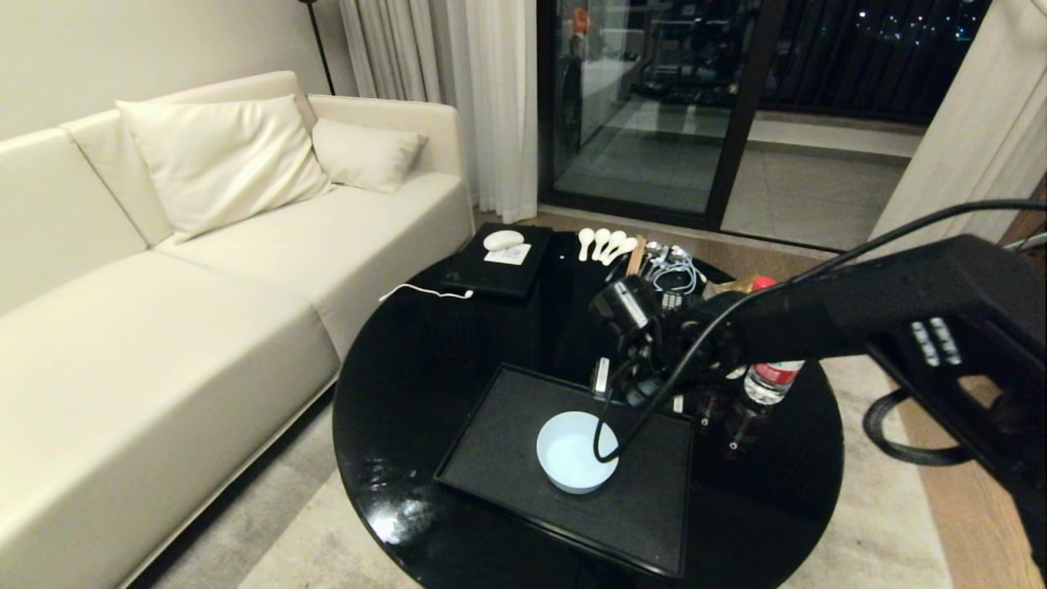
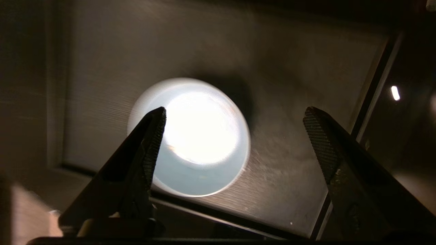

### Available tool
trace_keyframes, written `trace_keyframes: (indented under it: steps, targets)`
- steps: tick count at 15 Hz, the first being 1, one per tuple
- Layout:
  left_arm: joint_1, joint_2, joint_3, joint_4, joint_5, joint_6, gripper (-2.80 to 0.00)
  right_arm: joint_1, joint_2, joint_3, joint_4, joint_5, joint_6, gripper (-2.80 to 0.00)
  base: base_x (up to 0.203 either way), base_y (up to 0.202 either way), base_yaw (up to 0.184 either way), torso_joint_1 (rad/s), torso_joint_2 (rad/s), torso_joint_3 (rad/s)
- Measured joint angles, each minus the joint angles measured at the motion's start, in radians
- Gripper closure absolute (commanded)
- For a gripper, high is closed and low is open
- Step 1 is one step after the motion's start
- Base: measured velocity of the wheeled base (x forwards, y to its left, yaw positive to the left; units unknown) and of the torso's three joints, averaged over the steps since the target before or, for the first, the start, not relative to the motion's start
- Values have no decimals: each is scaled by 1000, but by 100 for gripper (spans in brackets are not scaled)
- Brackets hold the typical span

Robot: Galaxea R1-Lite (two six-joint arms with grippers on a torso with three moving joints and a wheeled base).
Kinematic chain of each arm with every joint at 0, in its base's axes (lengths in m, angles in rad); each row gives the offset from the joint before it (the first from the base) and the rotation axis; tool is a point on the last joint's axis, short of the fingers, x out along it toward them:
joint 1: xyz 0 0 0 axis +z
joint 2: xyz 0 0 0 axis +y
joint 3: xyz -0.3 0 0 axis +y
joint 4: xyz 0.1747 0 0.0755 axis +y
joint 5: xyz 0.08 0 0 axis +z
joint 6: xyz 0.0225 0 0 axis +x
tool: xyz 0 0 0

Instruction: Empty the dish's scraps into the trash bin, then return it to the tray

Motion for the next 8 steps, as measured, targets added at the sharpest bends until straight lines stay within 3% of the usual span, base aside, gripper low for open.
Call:
trace_keyframes:
  steps: [4, 5, 8]
  targets:
    - [0, 0, 0, 0, 0, 0, 0, -14, -200, 1, -85, -9, -158, -280, 0, 0, 0, 0, 0, 0]
    - [0, 0, 0, 0, 0, 0, 0, -22, -254, 2, -108, -10, -202, 0, 0, 0, 0, 0, 0, 0]
    - [0, 0, 0, 0, 0, 0, 0, -64, -399, 7, -145, -11, -313, 0, 0, 0, 0, 0, 0, 0]
